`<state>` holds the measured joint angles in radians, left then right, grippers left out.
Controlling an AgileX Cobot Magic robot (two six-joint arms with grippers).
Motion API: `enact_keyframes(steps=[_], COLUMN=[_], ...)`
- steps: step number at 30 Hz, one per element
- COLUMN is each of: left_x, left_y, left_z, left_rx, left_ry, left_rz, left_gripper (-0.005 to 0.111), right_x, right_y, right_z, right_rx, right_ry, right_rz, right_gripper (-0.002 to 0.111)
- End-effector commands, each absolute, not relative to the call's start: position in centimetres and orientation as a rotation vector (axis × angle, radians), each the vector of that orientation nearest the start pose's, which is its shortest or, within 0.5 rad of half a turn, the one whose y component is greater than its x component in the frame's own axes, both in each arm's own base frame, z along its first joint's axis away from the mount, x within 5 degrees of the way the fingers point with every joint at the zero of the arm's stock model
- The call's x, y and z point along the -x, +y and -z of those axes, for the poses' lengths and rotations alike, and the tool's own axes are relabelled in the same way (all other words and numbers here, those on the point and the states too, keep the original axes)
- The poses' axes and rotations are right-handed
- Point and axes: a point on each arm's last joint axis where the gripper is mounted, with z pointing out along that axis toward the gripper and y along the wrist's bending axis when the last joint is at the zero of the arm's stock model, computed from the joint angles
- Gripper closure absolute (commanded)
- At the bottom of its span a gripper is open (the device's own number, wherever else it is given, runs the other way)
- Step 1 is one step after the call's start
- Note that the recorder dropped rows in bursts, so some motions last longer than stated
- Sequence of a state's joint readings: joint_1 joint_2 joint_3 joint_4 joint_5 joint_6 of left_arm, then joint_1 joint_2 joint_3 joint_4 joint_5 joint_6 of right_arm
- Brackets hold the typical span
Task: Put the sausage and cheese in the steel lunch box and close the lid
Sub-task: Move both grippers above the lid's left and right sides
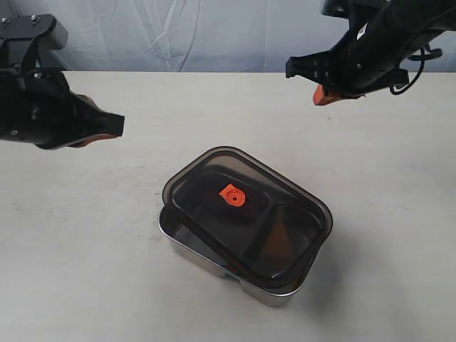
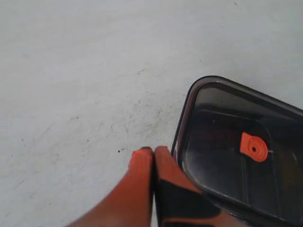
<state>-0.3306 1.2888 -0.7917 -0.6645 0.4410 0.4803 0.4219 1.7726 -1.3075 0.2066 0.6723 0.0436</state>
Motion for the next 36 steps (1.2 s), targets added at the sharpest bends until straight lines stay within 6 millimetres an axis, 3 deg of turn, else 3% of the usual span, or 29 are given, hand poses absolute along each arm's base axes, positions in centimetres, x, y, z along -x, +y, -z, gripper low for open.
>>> enact_keyframes(steps=[1, 8, 21, 36], left_x=[-22.8, -22.8, -22.9, -23.0], left_y=[-10.2, -10.2, -10.1, -10.1], left_z=[-26.1, -26.1, -26.2, -26.2], left_rx=[-0.318, -0.328, -0.312, -0.310], left_ry=[2.324, 2.326, 2.308, 2.304], left_rz=[0.545, 0.541, 0.531, 0.529], left_gripper=[0.106, 0.106, 0.106, 0.106], right_x=[-35.4, -37.7, -37.7, -36.9], right_y=[17.9, 20.5, 25.1, 25.5], right_z=[-23.8, -22.2, -18.3, -16.6], right_rx=[0.581, 0.576, 0.650, 0.721], right_ry=[2.697, 2.681, 2.682, 2.771], right_rz=[-0.766, -0.893, -0.864, -0.879], right_gripper=[0.109, 0.109, 0.109, 0.109])
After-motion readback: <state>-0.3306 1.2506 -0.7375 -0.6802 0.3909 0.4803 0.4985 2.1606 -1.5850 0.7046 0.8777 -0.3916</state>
